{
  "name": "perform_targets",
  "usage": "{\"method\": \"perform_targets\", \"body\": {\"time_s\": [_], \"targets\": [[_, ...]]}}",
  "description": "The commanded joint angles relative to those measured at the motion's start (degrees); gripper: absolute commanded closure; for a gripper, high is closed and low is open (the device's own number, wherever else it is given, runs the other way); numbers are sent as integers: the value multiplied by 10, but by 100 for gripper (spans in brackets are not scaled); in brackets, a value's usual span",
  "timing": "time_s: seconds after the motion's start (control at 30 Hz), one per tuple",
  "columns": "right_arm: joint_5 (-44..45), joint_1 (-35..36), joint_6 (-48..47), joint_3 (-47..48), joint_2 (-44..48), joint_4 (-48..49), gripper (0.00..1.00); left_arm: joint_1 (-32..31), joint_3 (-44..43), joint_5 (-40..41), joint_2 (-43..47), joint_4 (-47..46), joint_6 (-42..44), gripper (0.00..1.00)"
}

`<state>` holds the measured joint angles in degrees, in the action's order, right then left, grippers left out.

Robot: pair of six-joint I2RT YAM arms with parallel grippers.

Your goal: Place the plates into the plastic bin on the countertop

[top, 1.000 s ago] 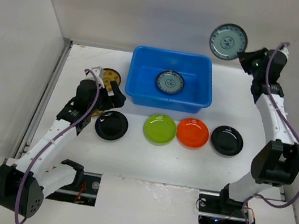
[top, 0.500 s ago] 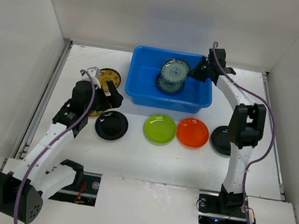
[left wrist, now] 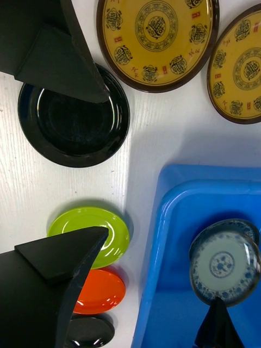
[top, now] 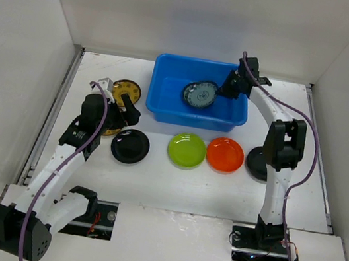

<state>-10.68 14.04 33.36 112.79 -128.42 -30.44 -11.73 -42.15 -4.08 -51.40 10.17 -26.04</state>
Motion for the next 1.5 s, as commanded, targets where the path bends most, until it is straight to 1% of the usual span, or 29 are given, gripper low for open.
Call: {"method": "perform_targets", "body": {"time_s": [0.0, 0.13, 0.2, 0.3, 0.43, 0.47, 0.57, 0.77, 0.83, 0.9, 0.97, 1.07, 1.13, 1.27, 1.37, 1.47], "targets": [[-7, 8, -30, 31, -4, -23, 76, 1, -11, -5, -3, -6, -2, 0], [-1, 12, -41, 30, -1, -29, 70, -1, -10, -5, -6, -7, -1, 0], [0, 15, -45, 30, 2, -29, 61, -2, -10, -6, -8, -7, -1, 0], [4, 22, -58, 30, 18, -27, 52, -4, -10, -6, -6, -8, -1, 0], [44, 33, -89, 19, 74, -19, 33, -4, -8, -6, -8, -10, -1, 0], [55, 35, -95, 10, 93, -13, 31, -4, -7, -3, -10, -10, -1, 0], [72, 34, -101, -32, 161, 17, 29, 1, -7, 6, -19, -13, -5, 0], [109, 29, -103, -169, 315, 74, 27, 9, -11, 42, -55, -16, -15, 0], [116, 31, -108, -211, 355, 77, 26, 30, -8, 77, -69, -43, -22, 0], [113, 31, -108, -258, 391, 82, 26, 58, -10, 89, -89, -64, -38, 0], [109, 32, -102, -315, 429, 100, 26, 93, -23, 81, -125, -80, -53, 0], [102, 39, -88, -379, 468, 121, 26, 140, -56, 41, -194, -102, -59, 0], [88, 45, -80, -410, 487, 128, 27, 166, -78, 16, -235, -108, -69, 0], [74, 58, -66, -456, 520, 135, 27, 198, -111, -15, -297, -133, -76, 0], [73, 61, -64, -479, 539, 139, 27, 206, -116, -22, -305, -126, -71, 0], [72, 61, -61, -498, 555, 143, 28, 222, -77, -23, -261, -102, -79, 2]]}}
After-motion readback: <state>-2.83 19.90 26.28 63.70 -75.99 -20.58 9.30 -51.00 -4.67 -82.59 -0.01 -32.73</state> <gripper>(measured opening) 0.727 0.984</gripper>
